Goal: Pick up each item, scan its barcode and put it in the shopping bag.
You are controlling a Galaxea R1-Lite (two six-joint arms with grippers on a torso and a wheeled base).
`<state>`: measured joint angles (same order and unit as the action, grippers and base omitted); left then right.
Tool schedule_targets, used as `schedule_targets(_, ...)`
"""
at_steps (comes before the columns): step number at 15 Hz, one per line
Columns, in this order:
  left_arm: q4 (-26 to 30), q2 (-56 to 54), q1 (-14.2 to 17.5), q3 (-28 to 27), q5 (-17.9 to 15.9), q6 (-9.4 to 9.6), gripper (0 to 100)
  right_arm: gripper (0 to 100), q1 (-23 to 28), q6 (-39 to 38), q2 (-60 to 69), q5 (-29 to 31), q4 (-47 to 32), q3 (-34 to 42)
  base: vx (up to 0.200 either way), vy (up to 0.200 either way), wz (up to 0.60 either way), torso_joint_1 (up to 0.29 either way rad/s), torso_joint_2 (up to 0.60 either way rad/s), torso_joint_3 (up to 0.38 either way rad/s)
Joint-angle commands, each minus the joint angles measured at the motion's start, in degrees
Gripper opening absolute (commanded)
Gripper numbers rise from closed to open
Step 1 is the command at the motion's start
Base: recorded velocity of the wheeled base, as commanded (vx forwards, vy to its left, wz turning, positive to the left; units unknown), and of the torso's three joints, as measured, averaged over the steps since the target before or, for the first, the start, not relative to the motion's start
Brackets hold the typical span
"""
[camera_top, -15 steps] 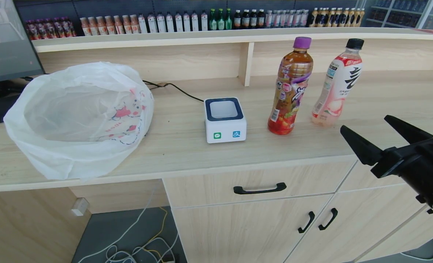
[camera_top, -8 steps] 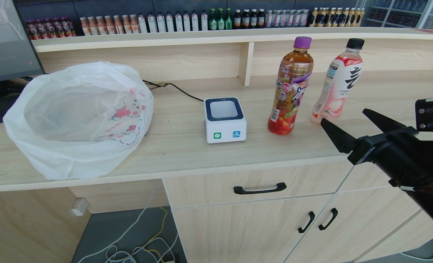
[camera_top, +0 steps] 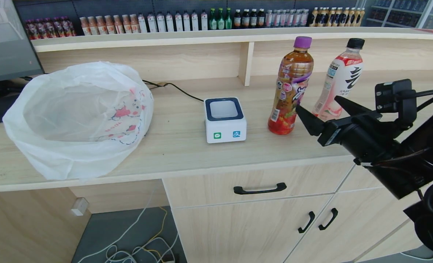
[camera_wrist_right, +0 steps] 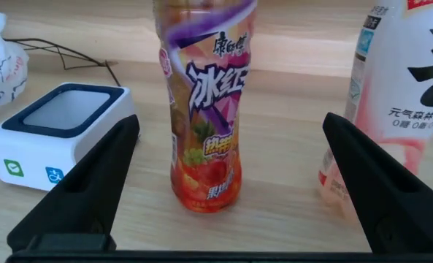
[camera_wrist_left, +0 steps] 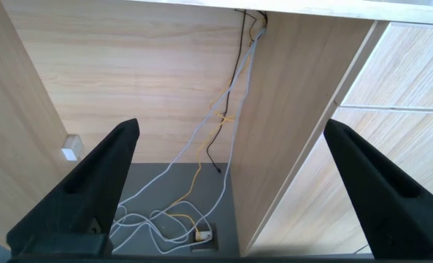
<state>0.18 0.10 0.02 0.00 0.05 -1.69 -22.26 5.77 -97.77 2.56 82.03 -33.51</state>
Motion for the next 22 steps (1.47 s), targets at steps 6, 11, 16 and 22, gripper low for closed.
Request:
schedule_targets(6, 0.08, 0.69, -0.20, -0.09, -0.05, 0.55, 100, 100, -5.51, 0.12, -2.08, 3.50, -8.11, -7.97, 0.000, 0.000, 0.00, 0.000, 0.00, 0.000)
schedule_targets(11, 0.08, 0.34, -0.11, -0.09, -0.05, 0.55, 100, 100, -5.51, 0.03, -1.99, 6.23, -20.68, -17.64, 0.000, 0.000, 0.00, 0.000, 0.00, 0.000)
schedule_targets(16, 0.08, 0.25, -0.02, -0.09, -0.05, 0.55, 100, 100, -4.81, 0.03, -2.95, 8.87, -26.40, -20.45, 0.000, 0.000, 0.00, 0.000, 0.00, 0.000)
schedule_targets(22, 0.08, 0.17, -0.02, -0.09, -0.05, 0.55, 100, 100, -3.67, -0.05, -6.38, 8.95, -26.40, -23.70, 0.000, 0.000, 0.00, 0.000, 0.00, 0.000)
